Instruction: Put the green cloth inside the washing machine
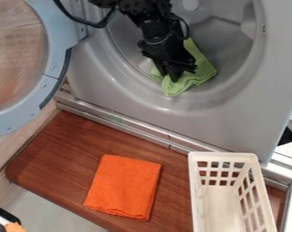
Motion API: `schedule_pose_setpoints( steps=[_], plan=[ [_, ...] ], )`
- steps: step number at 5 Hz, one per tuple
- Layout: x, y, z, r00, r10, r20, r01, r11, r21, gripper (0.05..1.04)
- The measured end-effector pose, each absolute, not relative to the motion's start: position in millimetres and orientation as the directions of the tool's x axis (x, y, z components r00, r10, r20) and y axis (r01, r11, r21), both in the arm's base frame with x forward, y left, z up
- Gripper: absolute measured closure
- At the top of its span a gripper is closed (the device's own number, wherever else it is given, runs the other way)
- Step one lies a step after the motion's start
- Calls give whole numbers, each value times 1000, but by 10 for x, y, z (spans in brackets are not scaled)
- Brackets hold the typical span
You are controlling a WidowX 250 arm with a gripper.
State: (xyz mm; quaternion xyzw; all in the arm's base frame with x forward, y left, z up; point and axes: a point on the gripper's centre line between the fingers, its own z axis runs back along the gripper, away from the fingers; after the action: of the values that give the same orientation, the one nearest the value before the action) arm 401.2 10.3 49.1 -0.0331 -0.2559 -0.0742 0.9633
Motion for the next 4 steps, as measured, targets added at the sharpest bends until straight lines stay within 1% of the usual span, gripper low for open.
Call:
schedule_pose_setpoints(
  steps=[1, 2, 3, 4],
  plan=[
    [4046, 99, 565, 867, -113, 486, 165, 984, -65, 677],
    [4091, 88, 702, 873, -107, 476, 168, 982, -88, 369],
    [4071, 84, 1037, 850, -103, 516, 156, 986, -60, 112],
    [3977, 18, 1155, 833, -112, 542, 162, 986, -45, 82]
  ],
)
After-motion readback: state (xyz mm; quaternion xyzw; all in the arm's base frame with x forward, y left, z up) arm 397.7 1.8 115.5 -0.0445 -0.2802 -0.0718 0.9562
